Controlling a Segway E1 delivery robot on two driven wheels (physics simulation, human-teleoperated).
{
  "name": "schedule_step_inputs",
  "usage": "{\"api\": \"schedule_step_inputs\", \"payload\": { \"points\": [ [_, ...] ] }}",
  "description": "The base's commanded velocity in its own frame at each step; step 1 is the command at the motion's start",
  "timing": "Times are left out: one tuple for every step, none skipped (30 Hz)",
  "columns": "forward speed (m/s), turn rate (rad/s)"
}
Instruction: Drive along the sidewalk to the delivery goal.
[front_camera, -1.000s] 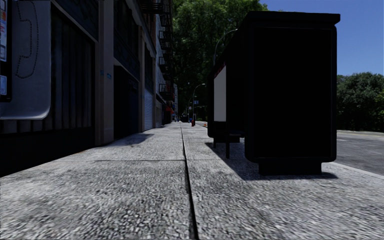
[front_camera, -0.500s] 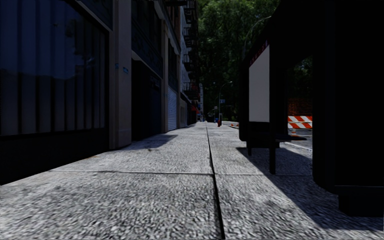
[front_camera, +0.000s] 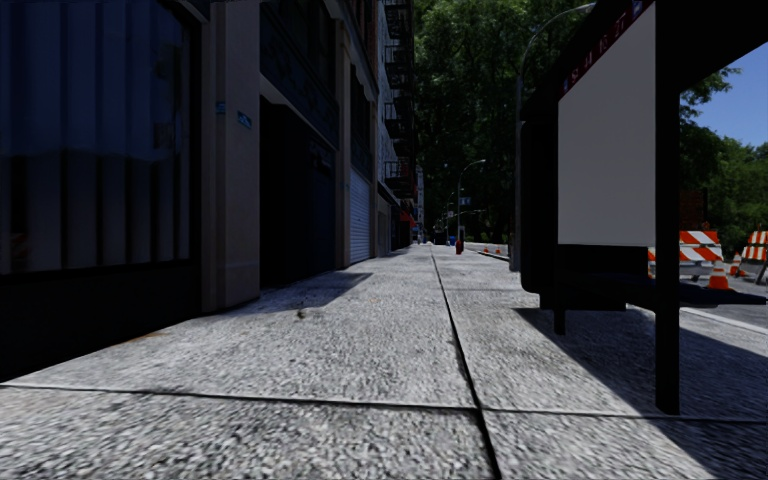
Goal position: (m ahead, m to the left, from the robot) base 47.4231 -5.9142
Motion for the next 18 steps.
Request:
{"api": "schedule_step_inputs", "payload": {
  "points": [
    [2.0,0.0],
    [2.0,0.0],
    [2.0,0.0],
    [2.0,0.0],
    [2.0,0.0],
    [2.0,0.0],
    [2.0,-0.16],
    [2.0,-0.16],
    [2.0,-0.27],
    [2.0,-0.27],
    [2.0,-0.28],
    [2.0,-0.22],
    [2.0,0.0],
    [2.0,0.0],
    [2.0,0.0],
    [2.0,0.0],
    [2.0,0.0],
    [2.0,0.0]
  ]
}}
